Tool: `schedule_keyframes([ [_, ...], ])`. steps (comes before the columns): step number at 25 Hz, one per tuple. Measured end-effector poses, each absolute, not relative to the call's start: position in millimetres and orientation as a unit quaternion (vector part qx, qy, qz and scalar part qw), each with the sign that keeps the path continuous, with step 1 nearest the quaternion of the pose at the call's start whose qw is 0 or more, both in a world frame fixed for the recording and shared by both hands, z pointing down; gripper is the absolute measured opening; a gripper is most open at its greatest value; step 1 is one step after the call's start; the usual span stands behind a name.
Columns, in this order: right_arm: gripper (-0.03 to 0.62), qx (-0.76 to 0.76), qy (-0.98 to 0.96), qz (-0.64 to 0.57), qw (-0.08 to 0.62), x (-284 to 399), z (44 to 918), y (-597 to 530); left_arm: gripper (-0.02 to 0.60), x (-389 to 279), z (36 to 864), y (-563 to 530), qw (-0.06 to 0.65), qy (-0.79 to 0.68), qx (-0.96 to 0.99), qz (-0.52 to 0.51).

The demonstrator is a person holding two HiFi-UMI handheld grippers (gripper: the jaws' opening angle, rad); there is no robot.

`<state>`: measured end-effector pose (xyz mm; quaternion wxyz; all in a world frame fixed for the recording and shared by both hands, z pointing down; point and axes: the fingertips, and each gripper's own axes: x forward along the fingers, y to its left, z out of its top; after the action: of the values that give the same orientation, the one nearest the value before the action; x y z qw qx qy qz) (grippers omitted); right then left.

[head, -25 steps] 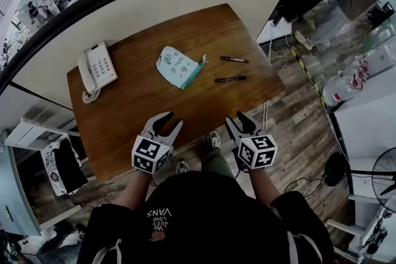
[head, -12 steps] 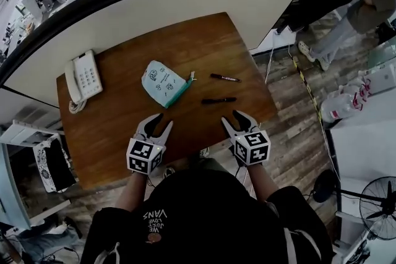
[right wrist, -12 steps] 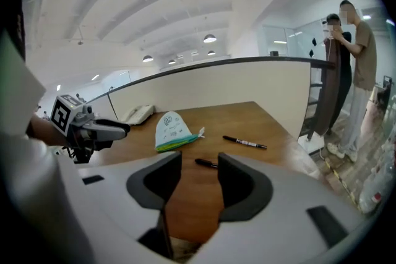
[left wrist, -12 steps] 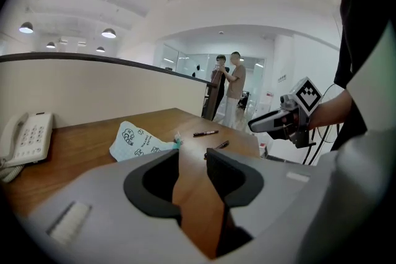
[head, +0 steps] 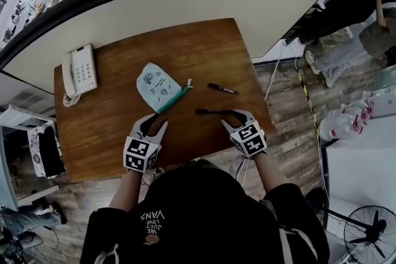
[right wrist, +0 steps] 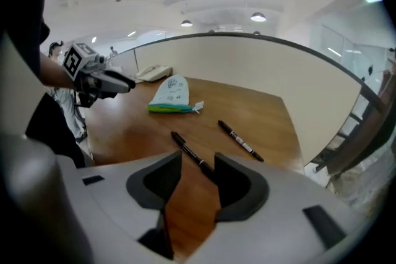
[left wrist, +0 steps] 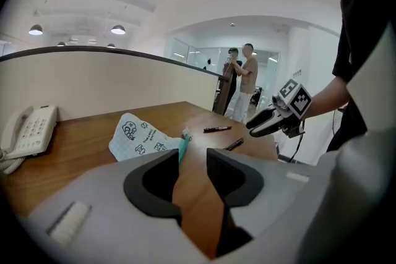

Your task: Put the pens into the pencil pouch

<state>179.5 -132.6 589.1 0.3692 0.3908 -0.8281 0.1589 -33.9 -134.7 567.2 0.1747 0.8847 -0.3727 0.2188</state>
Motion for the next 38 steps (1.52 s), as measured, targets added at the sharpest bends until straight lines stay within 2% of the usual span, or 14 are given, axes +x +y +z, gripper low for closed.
schedule_keyframes([
  [8, 0.155, 0.293, -0.831, 0.158, 0.445, 196.8, 634.3, -145.0, 0.126, -22.6, 582.4, -140.0, 0.182, -0.387, 0.872, 0.237],
  [15, 0.139, 0.233, -0.836, 0.160, 0.470, 194.0, 649.8, -142.5, 0.130, -11.4, 591.8, -150.9, 0.181, -0.388, 0.868, 0.251],
  [17, 0.107, 0.228, -0.838, 0.165, 0.467, 193.3, 652.0, -140.3, 0.137, -10.5, 595.4, -154.2, 0.175, -0.385, 0.867, 0.264],
  [23, 0.072, 0.237, -0.844, 0.171, 0.451, 193.1, 652.3, -138.2, 0.175, -18.0, 617.1, -166.1, 0.126, -0.385, 0.851, 0.334],
  [32, 0.067, 0.286, -0.853, 0.203, 0.387, 185.5, 632.3, -131.6, 0.173, -17.2, 641.9, -185.4, 0.028, -0.335, 0.829, 0.446],
  [34, 0.069, 0.290, -0.856, 0.208, 0.375, 179.8, 629.3, -129.1, 0.170, -17.1, 646.2, -188.7, 0.016, -0.326, 0.826, 0.461],
  [38, 0.067, 0.287, -0.858, 0.216, 0.367, 172.1, 630.7, -118.8, 0.109, -17.2, 651.0, -192.7, 0.007, -0.318, 0.822, 0.472],
])
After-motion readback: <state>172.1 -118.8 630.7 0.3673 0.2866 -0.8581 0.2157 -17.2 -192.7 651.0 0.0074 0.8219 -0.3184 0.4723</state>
